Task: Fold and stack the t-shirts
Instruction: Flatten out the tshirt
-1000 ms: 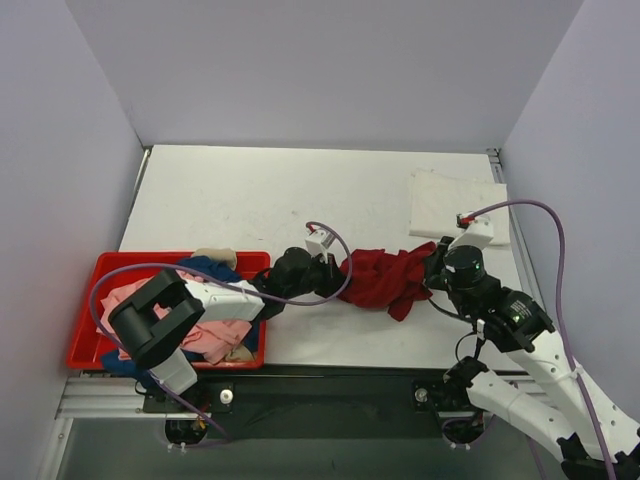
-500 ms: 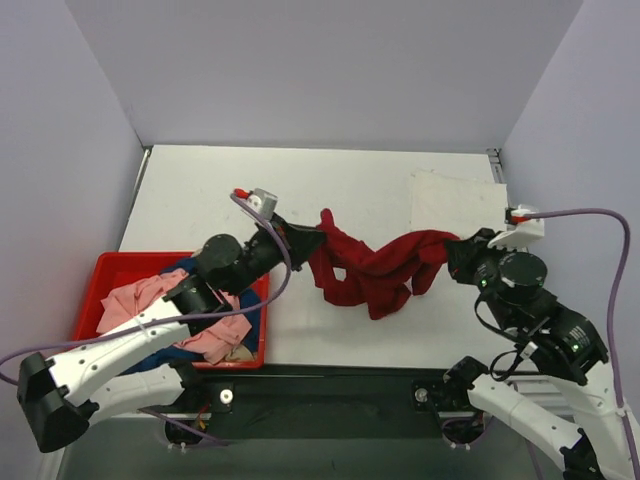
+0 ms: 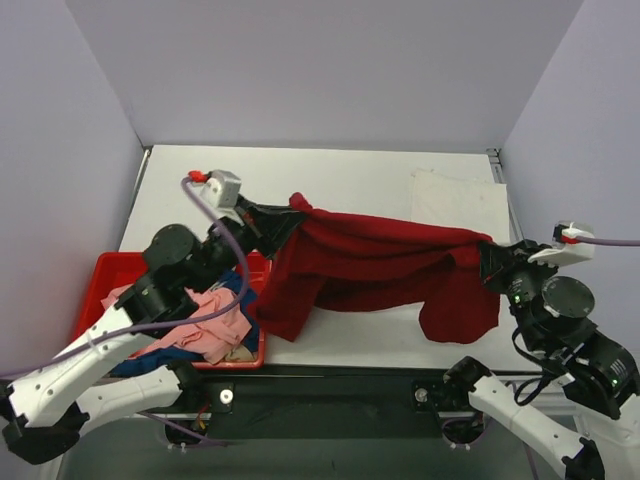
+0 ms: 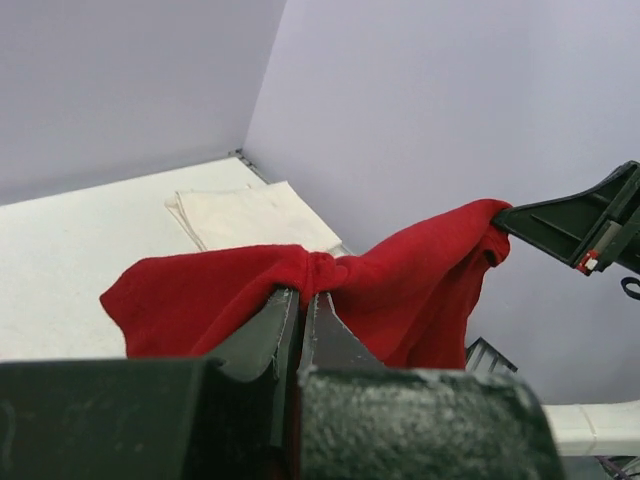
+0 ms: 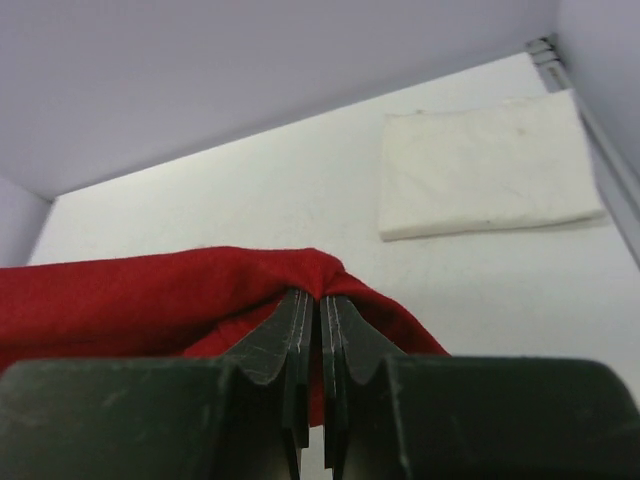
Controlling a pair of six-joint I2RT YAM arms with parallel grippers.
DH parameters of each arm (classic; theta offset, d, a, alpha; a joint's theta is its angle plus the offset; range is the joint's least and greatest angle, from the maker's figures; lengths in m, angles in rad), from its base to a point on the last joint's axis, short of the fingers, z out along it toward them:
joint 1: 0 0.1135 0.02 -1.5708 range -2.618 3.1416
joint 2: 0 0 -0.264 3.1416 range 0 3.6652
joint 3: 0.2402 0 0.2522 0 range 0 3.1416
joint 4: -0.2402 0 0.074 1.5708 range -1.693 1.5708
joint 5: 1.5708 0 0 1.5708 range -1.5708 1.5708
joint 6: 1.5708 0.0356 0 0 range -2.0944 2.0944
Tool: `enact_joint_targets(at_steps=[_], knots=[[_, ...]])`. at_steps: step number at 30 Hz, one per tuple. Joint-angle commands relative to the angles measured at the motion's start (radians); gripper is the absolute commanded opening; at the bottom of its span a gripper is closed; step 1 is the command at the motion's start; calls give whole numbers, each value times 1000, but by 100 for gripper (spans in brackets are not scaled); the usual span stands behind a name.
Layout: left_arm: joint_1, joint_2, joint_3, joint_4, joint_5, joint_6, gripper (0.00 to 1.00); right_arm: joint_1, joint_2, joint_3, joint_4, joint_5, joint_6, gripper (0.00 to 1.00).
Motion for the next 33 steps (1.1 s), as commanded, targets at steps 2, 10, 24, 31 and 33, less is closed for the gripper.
enact_joint_targets(at_steps=[2,10,24,31,33], knots=[[-5,281,58,7,72,-13,0,-6,79,-105,-21,376,16,0],[-41,707,52,102,117,-96,76,-315,221,-254,-78,328,86,27],[25,372,-353,114,-144,-122,86,-267,368,-415,339,-435,11,67],[93,323,-474,109,-75,-154,75,-23,742,-261,441,-444,-7,58],[100,324,-492,108,-66,-154,73,0,869,-192,471,-427,-17,58]])
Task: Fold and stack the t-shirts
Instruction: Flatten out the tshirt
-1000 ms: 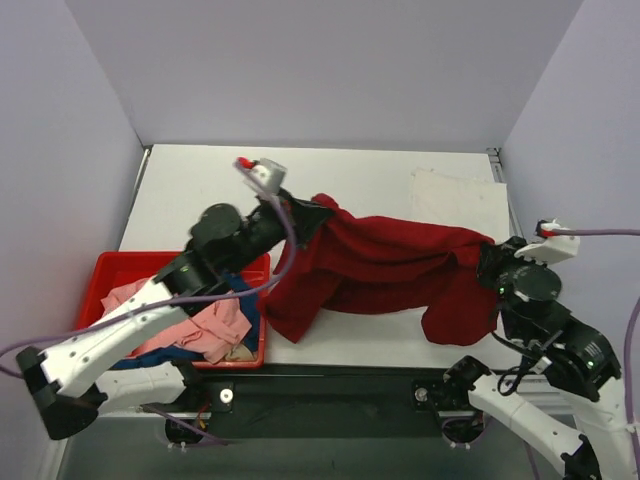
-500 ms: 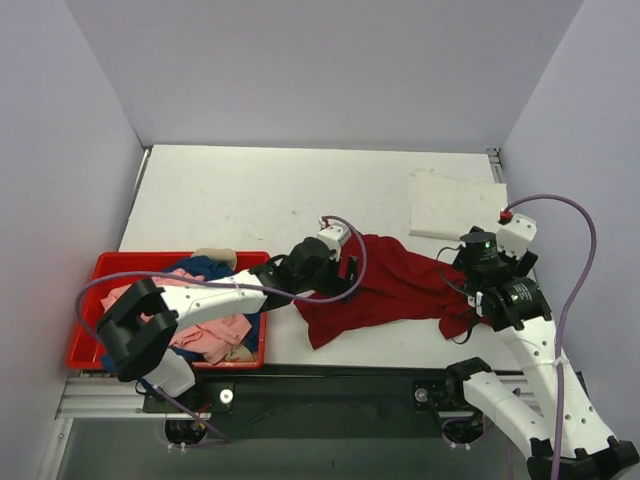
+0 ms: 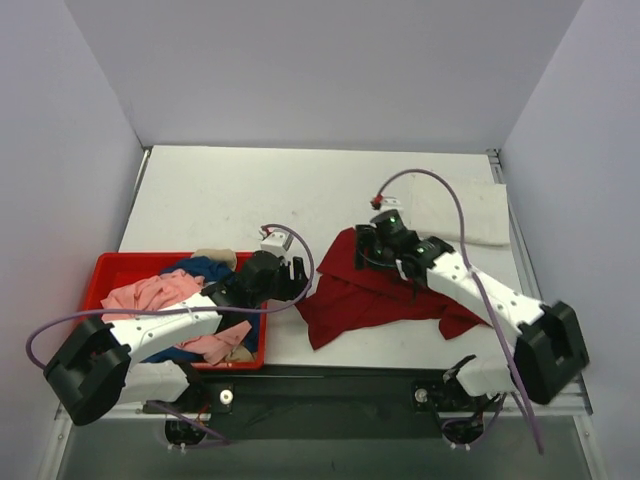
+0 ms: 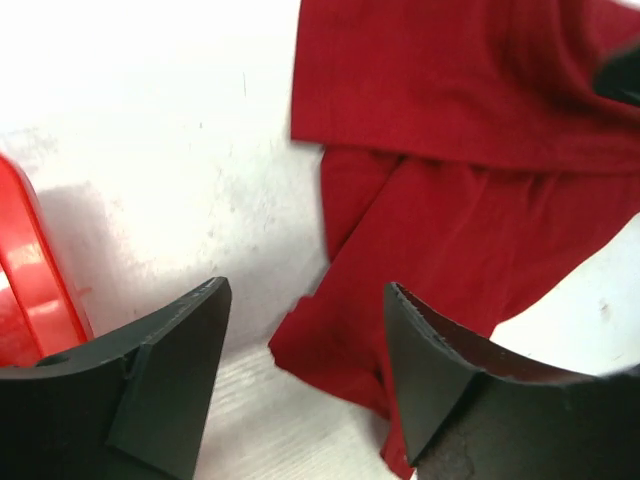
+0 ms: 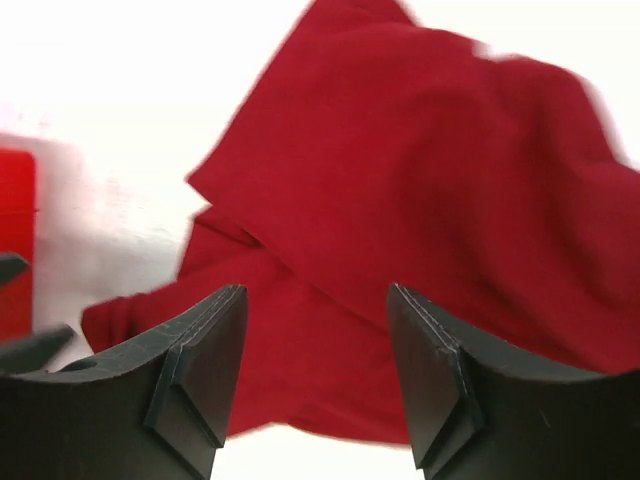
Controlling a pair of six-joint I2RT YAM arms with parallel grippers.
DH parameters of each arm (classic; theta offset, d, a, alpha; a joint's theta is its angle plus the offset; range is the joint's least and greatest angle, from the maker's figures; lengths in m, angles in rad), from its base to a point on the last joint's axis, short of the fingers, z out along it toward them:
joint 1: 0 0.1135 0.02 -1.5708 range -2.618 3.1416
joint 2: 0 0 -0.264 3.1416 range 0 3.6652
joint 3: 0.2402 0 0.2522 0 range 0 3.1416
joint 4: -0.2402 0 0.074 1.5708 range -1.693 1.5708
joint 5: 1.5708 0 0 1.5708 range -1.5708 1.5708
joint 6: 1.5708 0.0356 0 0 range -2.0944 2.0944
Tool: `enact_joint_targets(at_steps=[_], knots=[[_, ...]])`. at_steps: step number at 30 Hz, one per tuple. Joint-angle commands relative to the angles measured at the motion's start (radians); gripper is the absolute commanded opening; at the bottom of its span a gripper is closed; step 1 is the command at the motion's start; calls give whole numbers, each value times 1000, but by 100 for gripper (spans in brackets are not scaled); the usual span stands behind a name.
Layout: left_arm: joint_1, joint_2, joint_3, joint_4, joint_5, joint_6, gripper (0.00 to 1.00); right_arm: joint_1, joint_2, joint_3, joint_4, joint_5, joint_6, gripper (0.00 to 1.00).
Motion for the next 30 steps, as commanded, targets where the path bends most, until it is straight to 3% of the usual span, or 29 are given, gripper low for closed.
enact_joint_targets(at_steps=[1,5,11,21,30], knots=[[11,-20,-17,25,20,-15,71,42,144,124,100,-14,-33,57],[43,-12,-37,34,65,-15,68,18,404,317,89,37,-92,57],[71,3,-41,37,139,-9,68,-80,658,562,52,-36,-122,57],[74,69,-61,75,257,-6,67,-167,859,762,13,-147,-132,56],[63,52,-129,147,288,-64,64,-173,899,761,-11,-152,-129,54]])
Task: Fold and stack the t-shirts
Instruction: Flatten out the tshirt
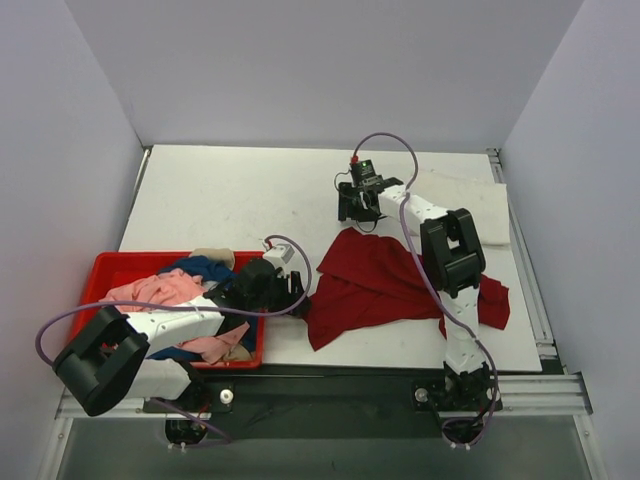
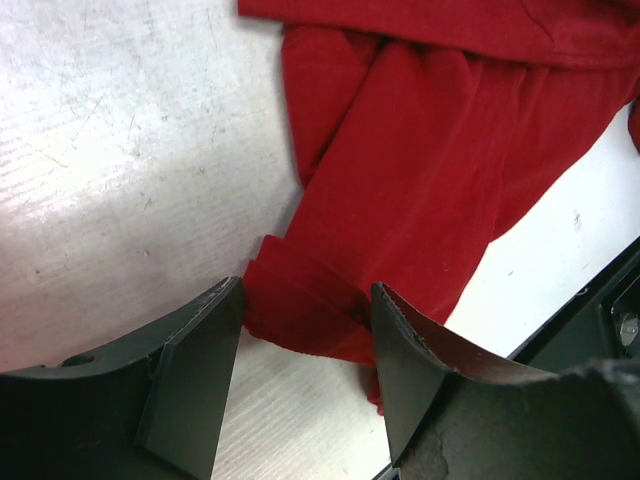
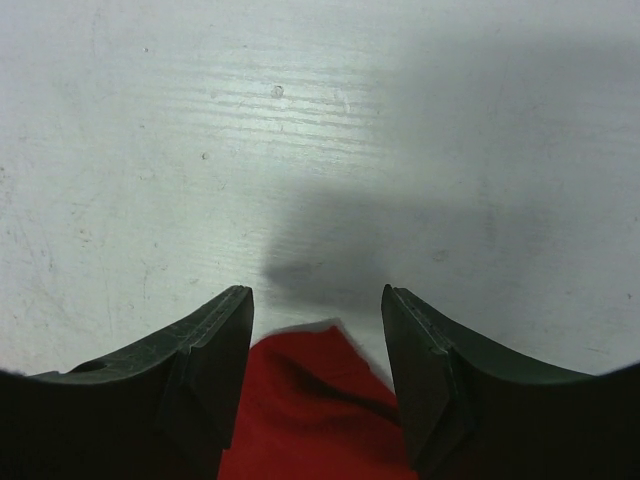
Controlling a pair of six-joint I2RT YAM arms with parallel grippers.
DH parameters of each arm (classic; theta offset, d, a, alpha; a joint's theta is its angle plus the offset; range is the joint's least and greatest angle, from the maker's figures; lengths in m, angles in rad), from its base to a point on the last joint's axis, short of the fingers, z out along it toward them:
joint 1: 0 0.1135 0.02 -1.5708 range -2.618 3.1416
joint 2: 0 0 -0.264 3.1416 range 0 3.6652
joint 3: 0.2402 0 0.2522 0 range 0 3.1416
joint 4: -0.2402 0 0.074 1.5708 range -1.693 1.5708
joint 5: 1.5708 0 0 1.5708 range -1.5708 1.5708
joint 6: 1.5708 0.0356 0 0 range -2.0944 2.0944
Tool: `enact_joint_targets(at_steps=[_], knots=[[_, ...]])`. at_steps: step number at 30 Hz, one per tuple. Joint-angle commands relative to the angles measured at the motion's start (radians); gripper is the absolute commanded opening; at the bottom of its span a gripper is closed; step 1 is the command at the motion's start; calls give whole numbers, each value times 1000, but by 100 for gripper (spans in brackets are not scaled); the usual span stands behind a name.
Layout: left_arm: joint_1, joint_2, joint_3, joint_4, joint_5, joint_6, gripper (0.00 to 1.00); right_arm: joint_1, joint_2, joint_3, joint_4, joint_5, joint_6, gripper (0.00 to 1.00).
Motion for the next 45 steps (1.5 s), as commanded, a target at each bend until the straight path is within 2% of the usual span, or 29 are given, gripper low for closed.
enact_joint_targets(at_steps=[1,14,20,29,30,32,35,36,39,45], knots=[[1,-17,-9,39,8,-18,64,8,-8,12,-33,-14,-2,54],[-1,-18,-18,62,25,-19,59,26,12,-8,-45,-12,20,50],[-2,2,-13,92,37,-24,59,25,15,-7,-65,-9,22,45],[-16,37,5,118,52,-30,49,23,-19,-47,-91,-30,14,16],[-16,40,5,121,51,-30,46,25,-25,-54,-93,-30,12,8],[-18,40,5,131,51,-33,41,25,-48,-73,-91,-27,11,0],[-18,42,4,148,55,-39,28,23,-82,-91,-91,-20,11,0],[-18,42,2,156,55,-44,18,22,-92,-94,-93,-11,9,0],[-16,28,10,170,51,-47,1,16,-140,-103,-91,5,11,0],[10,-47,91,84,-11,16,0,-18,-307,-143,-91,38,-1,0]])
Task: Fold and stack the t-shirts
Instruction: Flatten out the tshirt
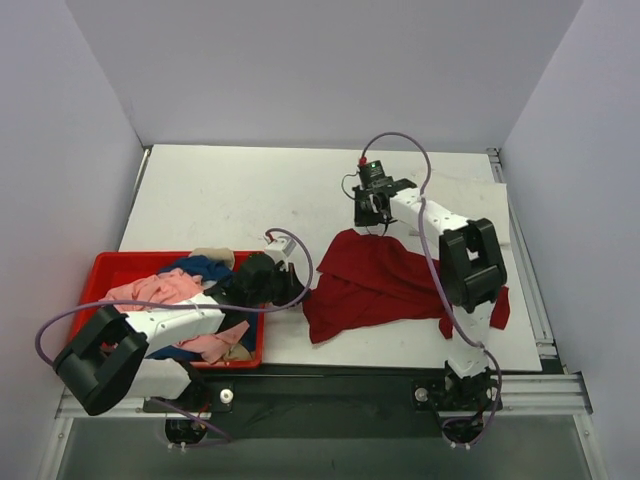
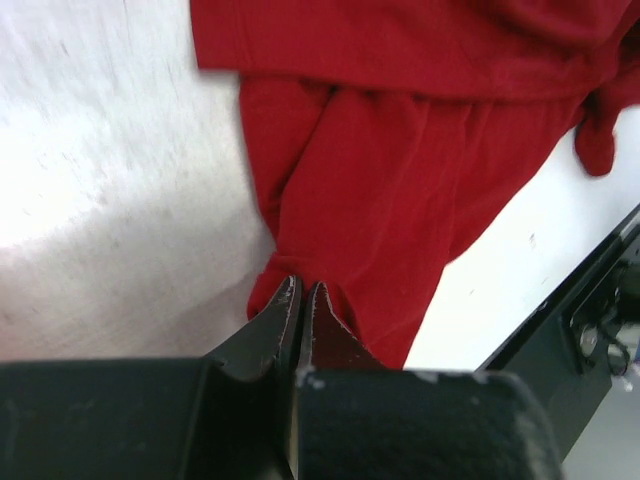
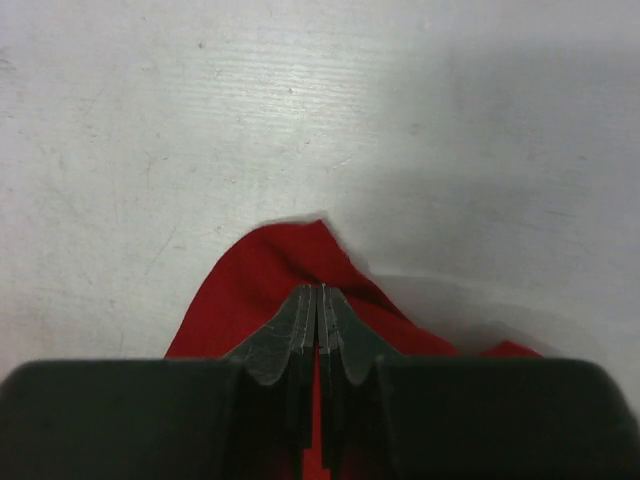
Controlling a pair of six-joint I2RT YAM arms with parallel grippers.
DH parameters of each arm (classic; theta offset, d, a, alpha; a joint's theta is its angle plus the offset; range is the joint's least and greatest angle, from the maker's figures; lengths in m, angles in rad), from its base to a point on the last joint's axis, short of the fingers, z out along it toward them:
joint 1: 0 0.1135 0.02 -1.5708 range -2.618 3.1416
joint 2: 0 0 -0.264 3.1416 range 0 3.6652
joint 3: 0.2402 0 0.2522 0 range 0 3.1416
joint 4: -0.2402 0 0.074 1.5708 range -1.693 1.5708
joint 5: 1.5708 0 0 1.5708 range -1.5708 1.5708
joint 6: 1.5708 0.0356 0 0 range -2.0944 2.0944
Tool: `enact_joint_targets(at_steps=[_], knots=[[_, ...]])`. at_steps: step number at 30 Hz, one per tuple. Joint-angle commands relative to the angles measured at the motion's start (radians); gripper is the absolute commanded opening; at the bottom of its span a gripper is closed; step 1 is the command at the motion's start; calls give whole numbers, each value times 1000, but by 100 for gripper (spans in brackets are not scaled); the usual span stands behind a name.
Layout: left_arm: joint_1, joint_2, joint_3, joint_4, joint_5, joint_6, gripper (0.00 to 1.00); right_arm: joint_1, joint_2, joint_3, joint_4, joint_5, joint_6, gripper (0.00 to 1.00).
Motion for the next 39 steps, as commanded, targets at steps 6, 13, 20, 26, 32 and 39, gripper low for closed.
enact_joint_targets(at_steps=[6,13,20,26,32,39], knots=[[94,-101,173,-32,-62,101,0,-74,-390,-103,-7,111,-34,0],[160,-37,191,-33,-9,104,0,-106,-513,-174,18,77,-43,0],[163,8,167,-87,-94,113,68,-102,-502,-294,64,-25,24,0],[76,-118,90,-130,-242,96,74,-74,-568,-378,88,-39,49,0],[-50,-143,36,-193,-354,21,64,-39,-617,-430,94,-41,61,0],[-136,-158,-5,-242,-469,-43,57,-8,-670,-469,94,-30,70,0]])
